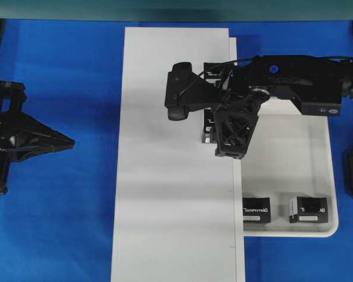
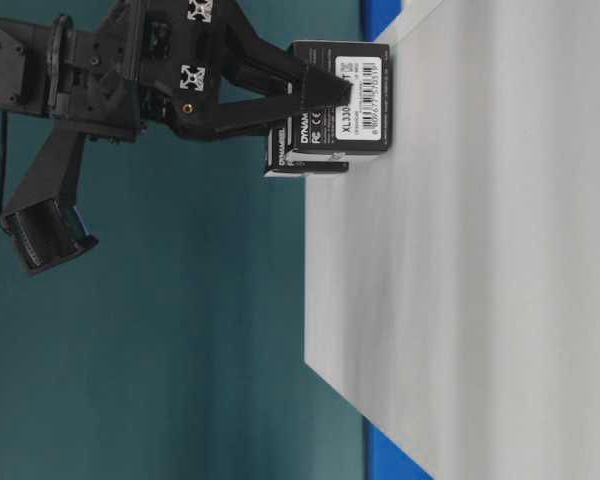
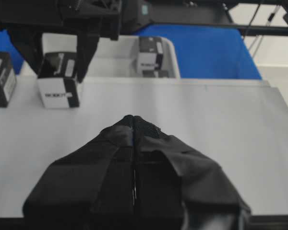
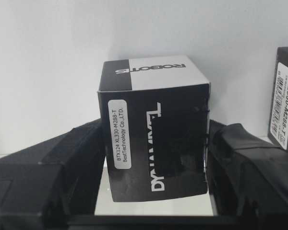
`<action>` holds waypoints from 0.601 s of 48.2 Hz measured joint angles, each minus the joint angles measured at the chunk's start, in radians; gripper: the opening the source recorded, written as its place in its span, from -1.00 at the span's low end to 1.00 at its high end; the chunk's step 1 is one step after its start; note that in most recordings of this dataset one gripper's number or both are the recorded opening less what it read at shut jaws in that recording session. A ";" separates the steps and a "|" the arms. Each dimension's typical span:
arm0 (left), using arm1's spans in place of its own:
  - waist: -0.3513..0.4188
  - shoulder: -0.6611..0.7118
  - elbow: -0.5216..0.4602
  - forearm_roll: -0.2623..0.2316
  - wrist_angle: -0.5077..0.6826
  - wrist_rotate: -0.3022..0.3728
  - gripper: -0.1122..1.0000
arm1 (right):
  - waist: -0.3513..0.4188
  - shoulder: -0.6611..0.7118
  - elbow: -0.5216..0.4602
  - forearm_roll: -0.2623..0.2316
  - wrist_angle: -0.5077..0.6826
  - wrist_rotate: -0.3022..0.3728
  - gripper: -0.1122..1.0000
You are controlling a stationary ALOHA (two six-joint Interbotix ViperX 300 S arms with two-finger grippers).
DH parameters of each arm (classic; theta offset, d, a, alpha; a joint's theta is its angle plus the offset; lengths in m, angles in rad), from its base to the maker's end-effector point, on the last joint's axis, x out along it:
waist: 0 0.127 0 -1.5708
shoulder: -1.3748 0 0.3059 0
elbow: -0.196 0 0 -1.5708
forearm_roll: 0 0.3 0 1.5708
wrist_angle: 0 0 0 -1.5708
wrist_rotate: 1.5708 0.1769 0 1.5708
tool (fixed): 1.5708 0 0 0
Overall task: Place the box from the white plastic tray onto the white base.
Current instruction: 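Carry the box left over the white base below the first box, then lower the box onto the white base and open the right gripper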
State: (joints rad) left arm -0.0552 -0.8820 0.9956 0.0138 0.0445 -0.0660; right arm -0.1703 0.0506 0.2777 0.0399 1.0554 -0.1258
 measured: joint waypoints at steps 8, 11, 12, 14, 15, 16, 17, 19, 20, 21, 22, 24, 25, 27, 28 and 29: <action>-0.006 0.000 0.000 0.002 0.003 0.000 -0.93 | -0.002 0.000 0.000 -0.002 -0.002 0.000 0.31; -0.006 0.002 0.000 0.002 0.003 0.000 -0.93 | -0.003 0.002 0.000 -0.002 -0.002 -0.002 0.31; -0.006 0.000 0.000 0.002 0.003 0.000 -0.93 | -0.003 0.002 0.000 -0.002 0.000 -0.003 0.31; -0.006 0.000 0.000 0.002 0.003 0.000 -0.93 | -0.003 0.002 0.000 -0.003 -0.002 -0.006 0.31; -0.006 0.000 0.000 0.002 0.003 0.000 -0.93 | -0.005 0.002 0.000 -0.003 -0.002 -0.006 0.31; -0.006 0.000 0.000 0.002 0.003 0.002 -0.93 | -0.005 0.002 0.000 -0.003 -0.002 -0.008 0.31; -0.006 0.000 0.000 0.000 0.003 0.000 -0.93 | -0.005 0.002 0.000 -0.003 0.000 -0.009 0.31; -0.006 0.000 0.000 0.000 0.003 0.002 -0.93 | -0.005 0.003 0.000 -0.003 -0.002 -0.009 0.31; -0.006 0.000 0.000 0.000 0.003 0.000 -0.93 | -0.005 0.003 0.000 -0.003 -0.002 -0.009 0.31; -0.006 0.000 0.000 0.002 0.003 0.002 -0.93 | -0.006 0.003 0.000 -0.003 -0.002 -0.009 0.31; -0.006 0.000 0.000 0.000 0.003 0.002 -0.93 | -0.006 0.003 0.000 -0.003 -0.002 -0.009 0.31; -0.006 0.000 0.000 0.002 0.003 0.000 -0.93 | -0.006 0.005 0.000 -0.003 -0.002 -0.009 0.31; -0.008 0.000 0.000 0.002 0.003 0.002 -0.93 | -0.006 0.005 0.000 -0.003 -0.002 -0.009 0.31; -0.006 0.000 0.000 0.000 0.003 0.000 -0.93 | -0.005 0.006 0.000 -0.003 0.000 -0.009 0.31; -0.006 0.000 0.000 0.000 0.003 0.000 -0.93 | -0.006 0.006 0.000 -0.003 -0.002 -0.009 0.31; -0.008 0.000 0.000 0.000 0.003 0.002 -0.93 | -0.005 0.005 0.000 -0.003 -0.002 -0.009 0.31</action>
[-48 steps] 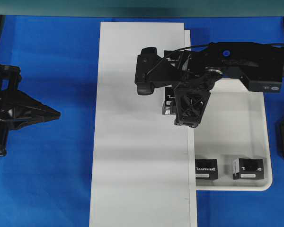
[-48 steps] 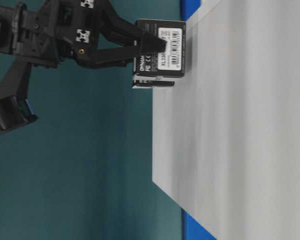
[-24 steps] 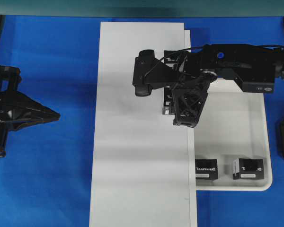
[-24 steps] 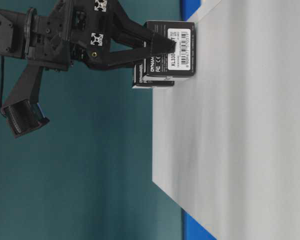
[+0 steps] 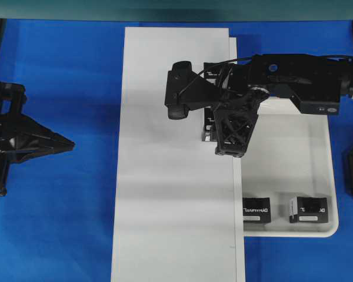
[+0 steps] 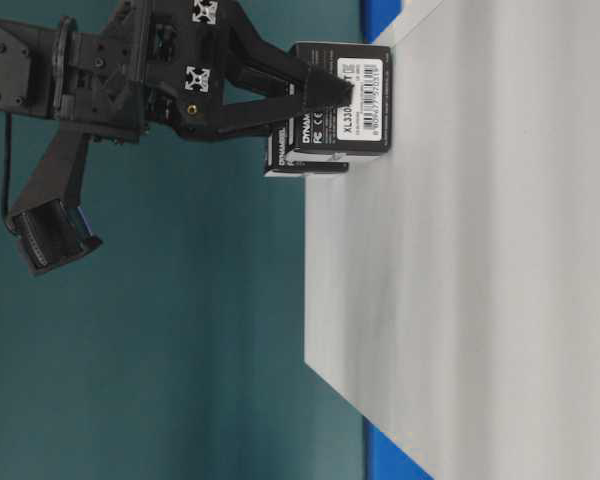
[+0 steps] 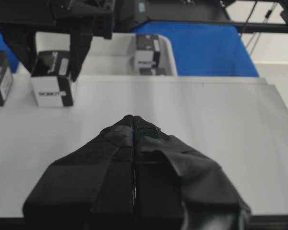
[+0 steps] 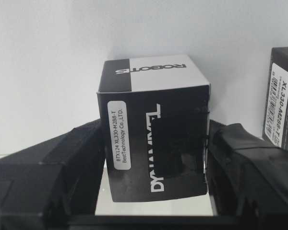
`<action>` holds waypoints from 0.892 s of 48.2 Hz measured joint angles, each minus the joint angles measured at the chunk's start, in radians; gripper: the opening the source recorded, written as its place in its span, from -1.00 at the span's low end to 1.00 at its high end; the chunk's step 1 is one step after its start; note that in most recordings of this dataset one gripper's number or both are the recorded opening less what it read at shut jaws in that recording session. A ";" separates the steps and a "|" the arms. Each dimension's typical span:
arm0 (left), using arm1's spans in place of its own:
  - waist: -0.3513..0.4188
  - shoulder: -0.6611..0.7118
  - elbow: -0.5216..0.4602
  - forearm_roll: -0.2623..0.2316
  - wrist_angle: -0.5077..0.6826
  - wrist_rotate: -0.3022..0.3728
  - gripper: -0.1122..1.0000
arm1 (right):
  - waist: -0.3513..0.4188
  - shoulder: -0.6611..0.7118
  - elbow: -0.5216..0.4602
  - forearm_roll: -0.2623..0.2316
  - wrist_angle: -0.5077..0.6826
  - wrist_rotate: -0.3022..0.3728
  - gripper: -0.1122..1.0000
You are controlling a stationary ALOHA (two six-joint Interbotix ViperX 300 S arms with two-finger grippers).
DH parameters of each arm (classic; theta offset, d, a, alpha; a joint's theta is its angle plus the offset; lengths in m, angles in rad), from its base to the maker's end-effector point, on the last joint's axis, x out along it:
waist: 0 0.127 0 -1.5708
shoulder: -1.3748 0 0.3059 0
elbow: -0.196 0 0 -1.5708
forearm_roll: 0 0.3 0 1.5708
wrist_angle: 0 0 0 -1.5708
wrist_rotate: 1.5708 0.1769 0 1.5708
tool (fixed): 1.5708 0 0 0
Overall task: Place the box from the white plastic tray onto the white base.
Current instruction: 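Lower the box onto the white base and open the right gripper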
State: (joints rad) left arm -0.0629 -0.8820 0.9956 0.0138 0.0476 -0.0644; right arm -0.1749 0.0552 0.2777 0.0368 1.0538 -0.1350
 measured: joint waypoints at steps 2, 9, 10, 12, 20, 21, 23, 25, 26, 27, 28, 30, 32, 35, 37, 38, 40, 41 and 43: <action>0.000 0.000 0.000 0.002 0.000 0.000 -0.93 | 0.000 0.002 0.002 0.000 0.000 0.000 0.31; 0.000 0.000 0.000 0.002 0.000 -0.002 -0.93 | 0.000 0.002 0.002 0.000 0.000 0.000 0.31; 0.000 0.000 0.000 0.002 0.000 0.000 -0.93 | 0.000 0.002 0.003 0.000 0.000 0.000 0.31; 0.000 0.000 0.000 0.000 0.000 -0.002 -0.93 | 0.000 0.002 0.003 0.000 -0.002 0.003 0.31; -0.002 0.000 0.000 0.000 0.000 -0.002 -0.93 | 0.000 0.002 0.003 0.000 -0.003 0.003 0.31; -0.002 0.000 0.000 0.002 0.000 -0.002 -0.93 | 0.002 0.002 0.003 0.000 -0.003 0.005 0.31; 0.000 0.000 0.000 0.002 0.000 0.000 -0.93 | 0.000 0.000 0.005 0.000 -0.003 0.003 0.31; 0.000 0.000 0.000 0.000 0.000 0.000 -0.93 | 0.002 0.002 0.005 0.000 -0.005 0.005 0.31; -0.002 0.000 0.000 0.002 0.000 0.000 -0.93 | 0.000 0.002 0.005 0.000 -0.005 0.005 0.31; -0.002 0.000 0.000 0.000 0.000 -0.002 -0.93 | 0.000 0.002 0.005 0.000 -0.005 0.006 0.31; -0.002 0.000 0.000 0.000 0.000 -0.002 -0.93 | 0.000 0.002 0.005 0.000 -0.005 0.006 0.31; -0.002 0.000 0.000 0.000 0.000 -0.002 -0.93 | 0.002 0.002 0.005 0.000 -0.005 0.006 0.29; -0.002 0.000 0.000 0.002 0.000 -0.002 -0.93 | 0.002 0.002 0.005 0.002 -0.005 0.006 0.29; -0.002 0.000 0.000 0.000 0.000 -0.002 -0.93 | 0.002 0.002 0.005 0.000 -0.005 0.006 0.29; -0.002 0.000 0.000 0.002 0.000 0.000 -0.93 | 0.002 0.002 0.005 0.000 -0.005 0.006 0.29; -0.002 -0.002 0.000 0.000 0.000 0.000 -0.93 | 0.002 0.002 0.005 0.000 -0.005 0.006 0.30; -0.002 0.000 0.000 0.002 0.000 0.000 -0.93 | 0.002 0.002 0.005 0.000 -0.005 0.008 0.40; -0.002 -0.002 0.000 0.000 0.000 0.000 -0.93 | 0.002 0.002 0.005 0.000 -0.006 0.008 0.48; 0.000 0.000 0.000 0.002 0.000 -0.002 -0.93 | 0.003 0.003 0.005 0.000 -0.006 0.006 0.68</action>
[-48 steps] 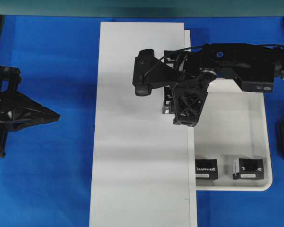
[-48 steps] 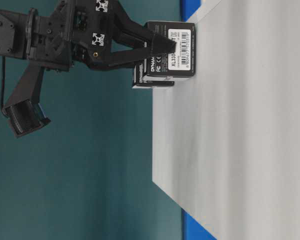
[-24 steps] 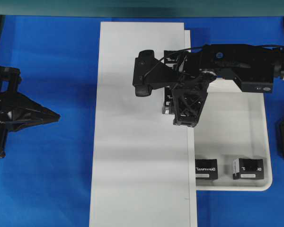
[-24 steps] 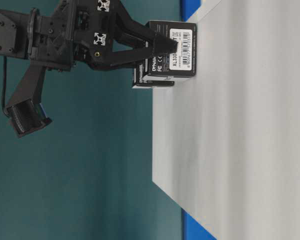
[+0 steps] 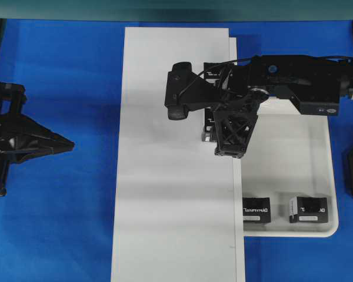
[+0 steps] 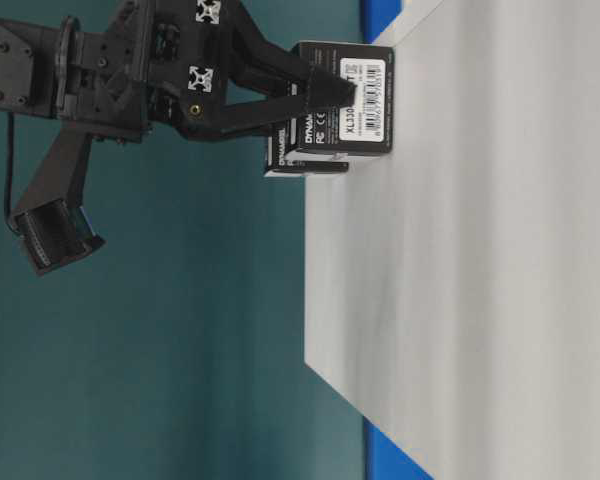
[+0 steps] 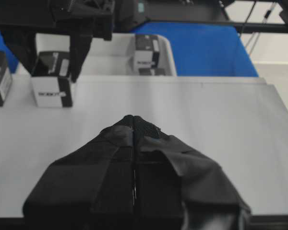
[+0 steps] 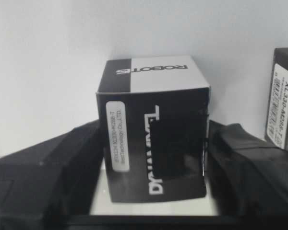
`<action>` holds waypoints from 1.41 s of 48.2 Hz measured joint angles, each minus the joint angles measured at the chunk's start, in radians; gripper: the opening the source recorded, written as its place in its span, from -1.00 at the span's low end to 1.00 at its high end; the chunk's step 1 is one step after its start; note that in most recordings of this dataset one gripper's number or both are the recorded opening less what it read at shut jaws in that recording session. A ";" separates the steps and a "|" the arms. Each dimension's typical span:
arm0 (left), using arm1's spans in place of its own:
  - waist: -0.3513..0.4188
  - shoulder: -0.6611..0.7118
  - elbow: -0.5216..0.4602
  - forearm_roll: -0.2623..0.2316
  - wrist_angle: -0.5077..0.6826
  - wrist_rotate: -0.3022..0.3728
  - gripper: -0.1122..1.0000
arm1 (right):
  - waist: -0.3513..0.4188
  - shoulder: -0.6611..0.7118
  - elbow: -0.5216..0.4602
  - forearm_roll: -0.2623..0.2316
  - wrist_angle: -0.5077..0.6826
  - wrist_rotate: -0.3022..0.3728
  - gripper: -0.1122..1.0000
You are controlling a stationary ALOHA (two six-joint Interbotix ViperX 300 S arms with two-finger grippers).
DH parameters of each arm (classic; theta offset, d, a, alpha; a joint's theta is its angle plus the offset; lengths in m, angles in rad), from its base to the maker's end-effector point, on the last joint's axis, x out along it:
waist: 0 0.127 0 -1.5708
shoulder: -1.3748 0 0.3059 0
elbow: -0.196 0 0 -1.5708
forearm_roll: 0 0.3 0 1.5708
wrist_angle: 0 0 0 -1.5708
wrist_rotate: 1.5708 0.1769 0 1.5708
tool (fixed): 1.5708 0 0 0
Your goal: Place the box from the white plastic tray onto the white base.
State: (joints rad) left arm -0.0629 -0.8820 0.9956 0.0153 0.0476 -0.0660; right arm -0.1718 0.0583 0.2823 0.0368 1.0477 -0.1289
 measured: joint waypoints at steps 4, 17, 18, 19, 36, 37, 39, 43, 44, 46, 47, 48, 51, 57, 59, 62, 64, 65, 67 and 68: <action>-0.002 -0.002 0.000 0.000 0.000 0.002 -0.93 | 0.002 0.003 0.002 0.000 -0.005 -0.002 0.92; -0.002 -0.002 0.000 -0.002 0.000 0.000 -0.93 | 0.009 0.005 0.002 0.000 -0.061 -0.002 0.95; -0.002 -0.002 0.000 -0.002 0.000 0.000 -0.93 | 0.009 0.005 0.002 0.000 -0.063 -0.002 0.95; -0.002 -0.002 0.000 0.000 0.000 0.000 -0.93 | 0.009 0.005 0.002 0.000 -0.063 -0.002 0.95; -0.002 -0.002 0.000 0.000 0.000 0.000 -0.93 | 0.009 0.003 0.002 0.000 -0.043 0.009 0.95; -0.002 -0.002 0.000 -0.002 0.000 0.000 -0.93 | 0.009 0.002 0.002 0.000 -0.040 0.009 0.95; -0.002 0.000 0.000 -0.002 0.000 0.000 -0.93 | 0.008 0.002 0.002 0.000 -0.035 0.009 0.95; -0.002 -0.002 0.000 -0.002 0.002 0.000 -0.93 | 0.006 -0.006 0.000 0.000 -0.032 0.011 0.95; -0.002 -0.002 0.000 -0.002 0.000 0.000 -0.93 | 0.006 -0.009 -0.002 0.000 -0.031 0.011 0.95; -0.002 -0.002 0.000 -0.002 0.000 0.000 -0.93 | 0.003 -0.018 -0.005 0.000 -0.031 0.014 0.95; -0.002 -0.002 0.000 0.000 0.002 0.002 -0.93 | 0.003 -0.025 -0.006 0.000 -0.031 0.017 0.95; -0.002 -0.002 0.000 -0.002 0.002 0.002 -0.93 | 0.000 -0.032 -0.009 0.000 -0.031 0.021 0.95; -0.002 -0.002 0.000 -0.002 0.006 0.000 -0.93 | -0.006 -0.058 -0.015 0.000 -0.031 0.035 0.95; -0.002 -0.003 0.000 0.000 0.023 0.002 -0.93 | -0.017 -0.127 -0.018 0.000 -0.035 0.058 0.95; -0.002 -0.005 0.000 -0.002 0.026 0.000 -0.93 | -0.018 -0.152 -0.018 0.000 -0.038 0.060 0.95; -0.002 -0.009 0.000 0.000 0.026 0.002 -0.93 | -0.018 -0.189 -0.018 0.000 -0.049 0.060 0.95; -0.002 -0.011 0.000 0.000 0.028 0.002 -0.93 | -0.018 -0.213 -0.014 0.000 -0.058 0.061 0.95; -0.002 -0.011 0.000 0.000 0.028 0.000 -0.93 | -0.020 -0.225 -0.012 0.000 -0.063 0.060 0.95; -0.002 -0.011 0.000 -0.002 0.028 0.000 -0.93 | -0.018 -0.249 -0.006 0.000 -0.072 0.061 0.95; -0.002 -0.011 0.000 -0.002 0.026 0.002 -0.93 | -0.018 -0.261 -0.002 0.000 -0.077 0.061 0.95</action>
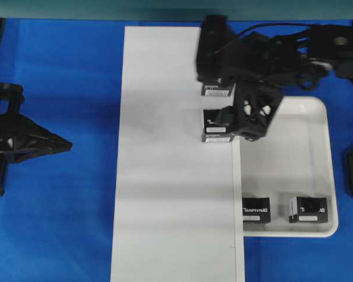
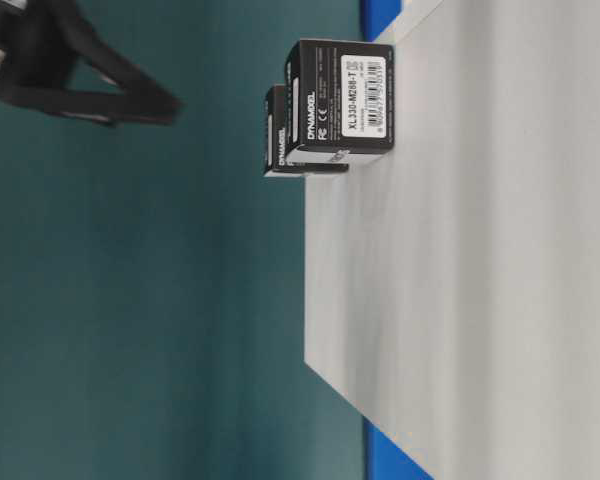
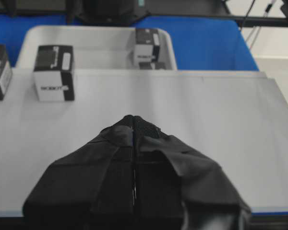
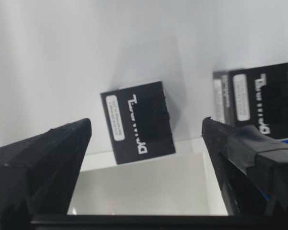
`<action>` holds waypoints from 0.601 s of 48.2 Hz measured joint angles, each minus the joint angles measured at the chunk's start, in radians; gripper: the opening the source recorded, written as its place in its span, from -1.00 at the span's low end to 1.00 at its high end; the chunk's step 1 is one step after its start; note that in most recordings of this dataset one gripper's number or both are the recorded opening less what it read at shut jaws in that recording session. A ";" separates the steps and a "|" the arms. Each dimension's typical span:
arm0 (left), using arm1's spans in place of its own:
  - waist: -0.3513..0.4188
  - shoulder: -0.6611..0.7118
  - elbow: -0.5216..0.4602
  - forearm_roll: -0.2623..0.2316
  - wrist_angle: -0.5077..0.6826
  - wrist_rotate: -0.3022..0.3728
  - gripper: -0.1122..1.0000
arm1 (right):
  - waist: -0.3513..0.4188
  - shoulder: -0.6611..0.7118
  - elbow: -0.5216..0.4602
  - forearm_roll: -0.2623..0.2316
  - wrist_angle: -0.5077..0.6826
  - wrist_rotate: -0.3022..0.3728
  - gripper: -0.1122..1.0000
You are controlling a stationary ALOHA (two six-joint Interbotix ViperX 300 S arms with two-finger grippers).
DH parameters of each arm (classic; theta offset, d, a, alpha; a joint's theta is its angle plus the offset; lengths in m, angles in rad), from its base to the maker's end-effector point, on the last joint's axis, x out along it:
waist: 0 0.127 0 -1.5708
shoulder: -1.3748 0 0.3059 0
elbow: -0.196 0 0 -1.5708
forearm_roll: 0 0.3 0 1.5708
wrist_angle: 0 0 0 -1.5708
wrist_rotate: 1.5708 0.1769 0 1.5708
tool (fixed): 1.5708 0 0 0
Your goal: Place the box from the white plastic tray onto the white base.
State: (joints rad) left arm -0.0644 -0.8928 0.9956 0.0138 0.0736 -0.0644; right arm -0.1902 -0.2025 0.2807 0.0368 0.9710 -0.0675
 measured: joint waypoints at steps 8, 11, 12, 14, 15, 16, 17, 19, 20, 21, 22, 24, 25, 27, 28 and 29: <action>0.000 0.003 0.000 0.000 0.000 -0.002 -0.93 | 0.000 -0.101 0.055 0.000 -0.054 0.000 0.95; 0.000 0.003 0.000 0.000 0.000 0.000 -0.93 | 0.002 -0.133 0.083 0.000 -0.077 0.000 0.95; 0.000 0.003 0.000 0.002 0.000 0.000 -0.93 | 0.002 -0.144 0.094 0.002 -0.084 0.000 0.95; 0.000 0.002 0.000 0.000 0.000 0.000 -0.93 | 0.005 -0.166 0.115 0.002 -0.107 0.000 0.95; 0.000 0.002 0.000 0.002 -0.002 0.000 -0.93 | 0.008 -0.178 0.124 0.002 -0.121 0.000 0.95; 0.000 0.002 0.000 0.000 0.000 0.000 -0.93 | 0.009 -0.187 0.133 0.003 -0.135 0.002 0.95; 0.000 0.002 0.000 0.000 -0.002 0.000 -0.93 | 0.012 -0.199 0.144 0.003 -0.149 0.002 0.95; 0.000 0.000 0.000 0.000 -0.002 0.000 -0.93 | 0.018 -0.224 0.164 0.003 -0.179 0.000 0.95; 0.000 0.002 0.000 0.000 -0.002 -0.002 -0.93 | 0.023 -0.236 0.175 0.003 -0.193 0.000 0.95; 0.000 0.000 0.000 0.000 -0.002 -0.002 -0.93 | 0.028 -0.249 0.184 0.005 -0.209 0.000 0.95; 0.000 0.000 0.000 0.002 -0.003 -0.003 -0.93 | 0.031 -0.262 0.195 0.005 -0.222 0.000 0.95; 0.000 0.002 0.000 0.002 -0.003 -0.009 -0.93 | 0.037 -0.287 0.212 0.005 -0.249 0.000 0.95; 0.000 0.000 0.000 0.000 -0.003 -0.014 -0.93 | 0.040 -0.299 0.222 0.005 -0.262 0.000 0.95; 0.000 0.000 0.000 0.002 -0.003 -0.026 -0.93 | 0.043 -0.324 0.244 0.005 -0.282 0.000 0.95; 0.000 0.000 -0.002 0.000 -0.005 -0.032 -0.93 | 0.046 -0.336 0.255 0.005 -0.295 0.000 0.95; 0.000 -0.003 -0.002 0.002 -0.005 -0.040 -0.93 | 0.049 -0.348 0.264 0.005 -0.305 0.000 0.95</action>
State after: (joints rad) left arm -0.0644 -0.8958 0.9940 0.0153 0.0690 -0.1043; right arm -0.1411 -0.5507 0.5446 0.0414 0.6657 -0.0675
